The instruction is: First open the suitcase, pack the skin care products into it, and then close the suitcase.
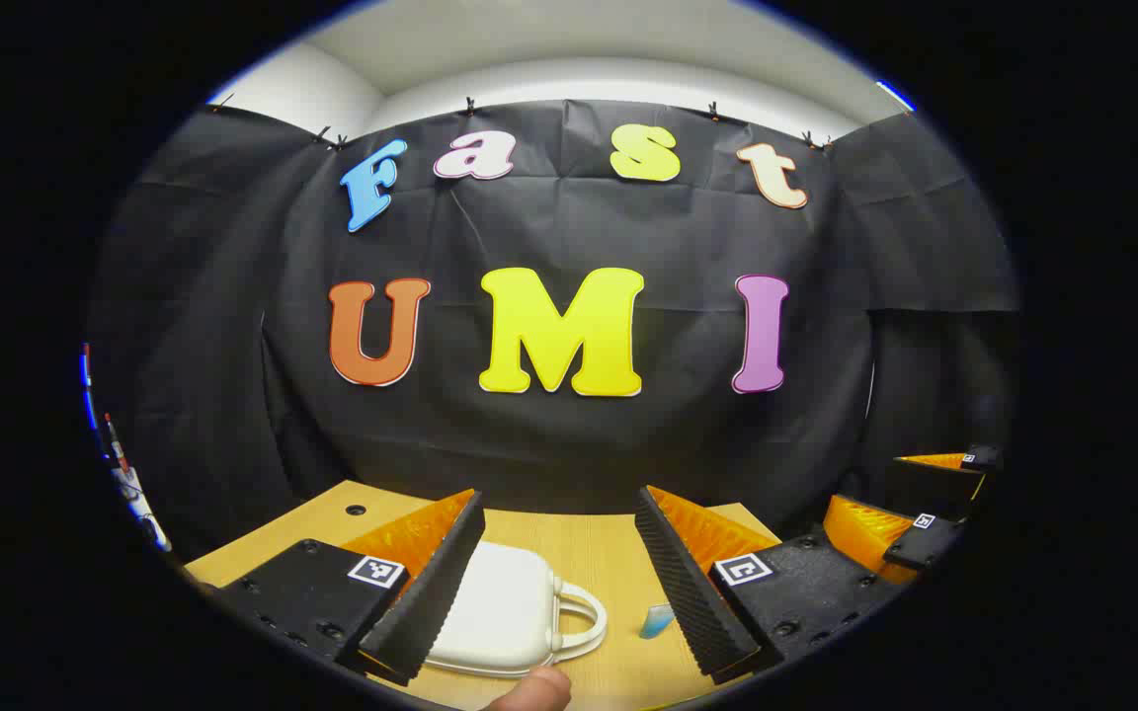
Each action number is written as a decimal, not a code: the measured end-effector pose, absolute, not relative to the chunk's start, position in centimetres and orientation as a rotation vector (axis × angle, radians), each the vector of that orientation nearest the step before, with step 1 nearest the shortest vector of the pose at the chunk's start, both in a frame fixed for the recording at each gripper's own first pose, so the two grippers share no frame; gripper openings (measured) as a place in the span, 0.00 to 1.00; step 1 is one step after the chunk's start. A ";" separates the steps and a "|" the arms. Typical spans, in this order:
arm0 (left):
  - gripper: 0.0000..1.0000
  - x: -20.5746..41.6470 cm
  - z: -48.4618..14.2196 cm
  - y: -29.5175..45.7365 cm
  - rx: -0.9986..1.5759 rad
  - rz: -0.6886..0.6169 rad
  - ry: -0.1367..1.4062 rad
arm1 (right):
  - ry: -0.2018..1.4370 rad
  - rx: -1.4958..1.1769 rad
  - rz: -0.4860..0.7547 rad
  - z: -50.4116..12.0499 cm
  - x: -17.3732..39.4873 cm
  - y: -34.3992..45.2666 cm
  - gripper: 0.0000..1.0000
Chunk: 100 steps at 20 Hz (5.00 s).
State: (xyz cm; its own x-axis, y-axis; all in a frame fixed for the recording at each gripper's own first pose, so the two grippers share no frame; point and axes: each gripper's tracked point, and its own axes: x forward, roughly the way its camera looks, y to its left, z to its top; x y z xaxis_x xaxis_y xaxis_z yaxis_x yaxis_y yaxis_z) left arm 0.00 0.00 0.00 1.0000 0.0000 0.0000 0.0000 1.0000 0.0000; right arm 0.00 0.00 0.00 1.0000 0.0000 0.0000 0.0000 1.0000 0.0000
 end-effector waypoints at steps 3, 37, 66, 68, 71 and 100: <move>0.98 0.6 0.5 -0.2 0.004 0.000 -0.004 | 0.007 -0.005 0.014 -0.1 0.4 -0.1 0.81; 1.00 4.3 -19.9 -3.7 0.529 -0.056 0.176 | 0.055 -0.042 -0.228 -3.4 1.0 -15.1 0.80; 0.04 9.8 -23.2 -0.6 1.194 -0.074 0.322 | 0.115 -0.027 -0.192 -6.8 3.7 -15.2 0.80; 0.04 9.6 -20.6 0.5 1.128 -0.060 0.306 | 0.108 -0.030 -0.205 -6.3 4.1 -14.6 0.80; 0.03 9.8 -16.2 3.7 1.014 -0.024 0.274 | 0.107 -0.021 -0.207 -5.7 4.5 -12.9 0.80; 0.03 11.1 -29.9 46.2 -0.206 0.117 0.626 | 0.256 -0.099 -0.266 -7.3 3.5 -2.9 0.80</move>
State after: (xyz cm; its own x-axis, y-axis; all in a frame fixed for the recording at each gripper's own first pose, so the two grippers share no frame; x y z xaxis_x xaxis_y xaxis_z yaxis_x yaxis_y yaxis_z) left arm 11.12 46.17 -29.85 0.8048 0.0466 -0.5917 -0.1706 0.9730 -0.1555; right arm 3.46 -2.87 -7.26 0.9327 -0.2718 -0.2371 0.2469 0.9603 -0.1300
